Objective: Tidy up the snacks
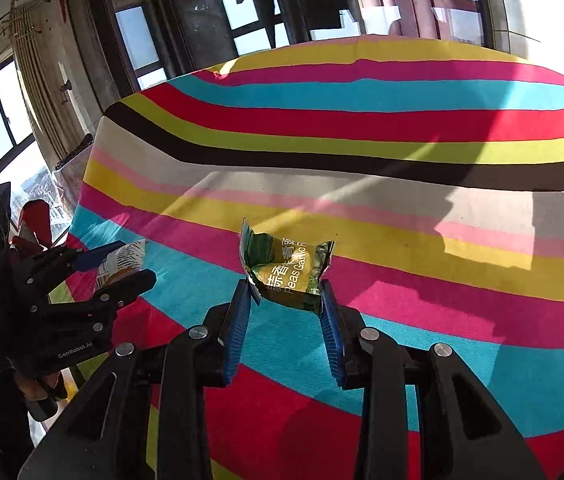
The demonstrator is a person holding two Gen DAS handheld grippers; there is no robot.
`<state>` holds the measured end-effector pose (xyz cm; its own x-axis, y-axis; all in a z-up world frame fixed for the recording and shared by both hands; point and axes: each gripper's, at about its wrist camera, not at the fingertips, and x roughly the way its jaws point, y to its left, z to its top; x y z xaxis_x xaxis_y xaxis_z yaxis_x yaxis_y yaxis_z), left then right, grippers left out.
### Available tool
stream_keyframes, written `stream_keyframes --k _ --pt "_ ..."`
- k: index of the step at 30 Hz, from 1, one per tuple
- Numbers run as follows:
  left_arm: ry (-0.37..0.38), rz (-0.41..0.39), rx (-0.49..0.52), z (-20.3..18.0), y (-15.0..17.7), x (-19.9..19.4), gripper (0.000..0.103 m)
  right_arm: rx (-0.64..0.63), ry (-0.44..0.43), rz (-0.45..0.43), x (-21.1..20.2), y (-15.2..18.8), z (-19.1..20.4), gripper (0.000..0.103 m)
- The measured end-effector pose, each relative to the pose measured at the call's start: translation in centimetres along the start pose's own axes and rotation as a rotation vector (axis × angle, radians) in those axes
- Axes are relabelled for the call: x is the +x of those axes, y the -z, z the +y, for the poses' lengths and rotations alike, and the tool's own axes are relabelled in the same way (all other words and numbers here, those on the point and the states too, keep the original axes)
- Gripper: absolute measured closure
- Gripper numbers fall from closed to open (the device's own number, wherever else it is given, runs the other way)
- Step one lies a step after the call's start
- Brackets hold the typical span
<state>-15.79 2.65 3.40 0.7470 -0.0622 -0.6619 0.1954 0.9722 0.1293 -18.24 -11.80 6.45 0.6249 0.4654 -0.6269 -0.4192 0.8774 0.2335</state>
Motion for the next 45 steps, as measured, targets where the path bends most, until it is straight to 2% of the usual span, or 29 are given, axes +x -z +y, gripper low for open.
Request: stream_keyframes --k 12,20,27,33,36,38,39,40,42,43,45 --pt "-0.066 -0.018 -0.081 4.5 3.8 -2.9 0.046 -0.156 -0.049 0.068 1.2 1.0 8.5 0.068" --pt "-0.136 -0.053 -0.154 8.2 7.2 -7.1 0.046 -0.314 -0.142 0.108 2.0 1.9 16.0 0.068" --pt "-0.255 -0.028 -0.261 11.6 12.8 -12.0 0.045 -0.494 -0.282 0.163 2.4 4.4 23.4 0.068" --pt "-0.320 0.020 -0.436 14.8 18.8 -14.9 0.045 -0.663 -0.372 0.253 3.4 8.1 28.8 0.068" --pt "-0.332 -0.012 -0.499 15.5 21.3 -16.5 0.043 -0.750 -0.390 0.298 4.4 10.0 31.0 0.064" --pt "-0.363 -0.046 -0.538 16.0 22.3 -17.8 0.015 -0.780 -0.372 0.314 5.1 10.8 31.7 0.052" --pt "-0.377 -0.075 -0.565 16.5 22.6 -18.5 0.002 -0.772 -0.367 0.325 5.4 10.9 31.8 0.040" --pt "-0.384 -0.103 -0.592 16.9 22.9 -19.2 0.002 -0.753 -0.376 0.343 5.7 10.9 31.8 0.033" --pt "-0.393 -0.146 -0.639 17.8 23.3 -20.4 0.002 -0.720 -0.401 0.372 5.8 10.6 31.7 0.029" --pt "-0.400 -0.158 -0.659 18.2 23.4 -20.9 0.002 -0.714 -0.409 0.381 5.7 10.6 31.6 0.024" --pt "-0.428 -0.143 -0.687 18.8 23.2 -21.2 0.002 -0.718 -0.427 0.381 5.3 10.6 31.6 0.017"
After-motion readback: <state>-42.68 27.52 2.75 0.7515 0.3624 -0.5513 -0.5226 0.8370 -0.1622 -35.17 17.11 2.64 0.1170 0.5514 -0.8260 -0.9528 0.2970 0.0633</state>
